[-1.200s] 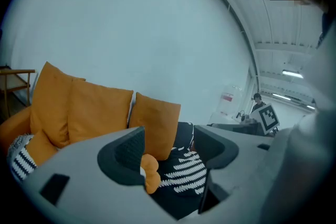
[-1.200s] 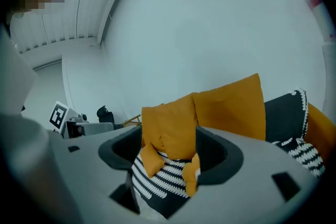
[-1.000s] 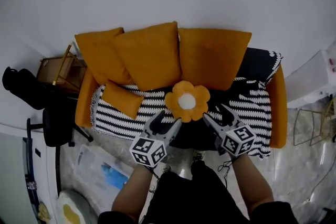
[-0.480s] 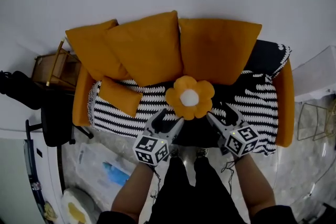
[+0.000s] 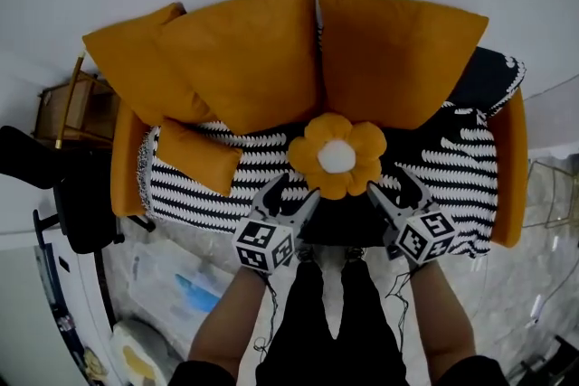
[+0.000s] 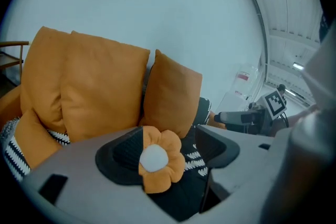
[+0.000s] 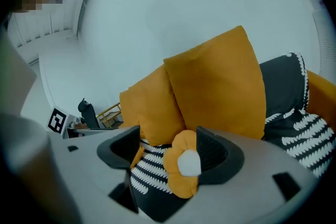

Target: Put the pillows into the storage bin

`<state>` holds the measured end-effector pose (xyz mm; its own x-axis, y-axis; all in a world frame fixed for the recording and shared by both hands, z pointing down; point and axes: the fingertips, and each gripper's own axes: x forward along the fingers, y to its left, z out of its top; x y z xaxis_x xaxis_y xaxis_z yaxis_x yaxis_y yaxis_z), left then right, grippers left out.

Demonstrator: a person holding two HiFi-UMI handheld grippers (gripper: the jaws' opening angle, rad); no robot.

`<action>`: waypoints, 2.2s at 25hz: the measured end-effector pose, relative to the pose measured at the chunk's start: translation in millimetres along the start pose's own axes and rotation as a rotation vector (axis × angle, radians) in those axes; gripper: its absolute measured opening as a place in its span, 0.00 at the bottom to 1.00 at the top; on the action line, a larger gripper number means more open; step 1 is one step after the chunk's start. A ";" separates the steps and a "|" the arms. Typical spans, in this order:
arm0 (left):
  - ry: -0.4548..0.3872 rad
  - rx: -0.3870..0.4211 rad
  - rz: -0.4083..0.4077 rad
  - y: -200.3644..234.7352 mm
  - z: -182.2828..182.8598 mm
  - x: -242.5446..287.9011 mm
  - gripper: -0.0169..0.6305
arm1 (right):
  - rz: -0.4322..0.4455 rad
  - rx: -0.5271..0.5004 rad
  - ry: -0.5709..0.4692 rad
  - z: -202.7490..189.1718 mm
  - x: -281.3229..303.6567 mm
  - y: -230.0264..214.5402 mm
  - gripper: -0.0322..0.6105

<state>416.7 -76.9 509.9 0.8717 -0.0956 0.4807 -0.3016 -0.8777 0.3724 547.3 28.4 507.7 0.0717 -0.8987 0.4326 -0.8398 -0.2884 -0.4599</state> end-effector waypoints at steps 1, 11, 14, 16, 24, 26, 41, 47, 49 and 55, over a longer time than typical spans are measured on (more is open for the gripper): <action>0.007 -0.001 0.000 7.1 -6.1 7.3 0.49 | -0.006 0.004 0.000 -4.8 6.8 -5.2 0.58; 0.071 -0.004 0.006 72.8 -79.3 75.5 0.53 | -0.064 0.023 0.065 -87.9 70.1 -62.3 0.61; 0.089 -0.006 0.017 94.4 -98.8 94.7 0.54 | -0.089 0.036 0.089 -113.9 88.7 -82.3 0.63; 0.097 -0.011 0.022 106.6 -110.1 105.0 0.54 | -0.107 0.044 0.098 -128.5 98.7 -93.7 0.64; 0.119 -0.019 0.050 138.4 -142.5 138.2 0.56 | -0.159 0.083 0.110 -163.3 121.3 -138.0 0.70; 0.122 -0.024 0.062 149.2 -149.2 142.8 0.57 | -0.164 0.088 0.114 -170.9 127.0 -142.9 0.72; 0.147 -0.062 0.067 170.0 -174.6 184.9 0.60 | -0.110 0.066 0.161 -191.5 159.3 -170.0 0.68; 0.157 -0.057 0.073 164.8 -174.7 186.5 0.59 | -0.078 0.032 0.173 -189.0 159.1 -166.1 0.53; 0.157 -0.052 0.078 160.9 -170.5 182.7 0.54 | -0.079 0.014 0.174 -184.8 153.9 -163.9 0.45; 0.155 -0.056 0.091 150.0 -156.7 158.6 0.39 | -0.080 -0.025 0.187 -173.2 139.3 -143.6 0.36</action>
<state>449.2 -150.2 766.4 0.7712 -0.0962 0.6293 -0.4012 -0.8409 0.3632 584.7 1.8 768.3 0.0394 -0.7959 0.6041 -0.8487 -0.3458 -0.4002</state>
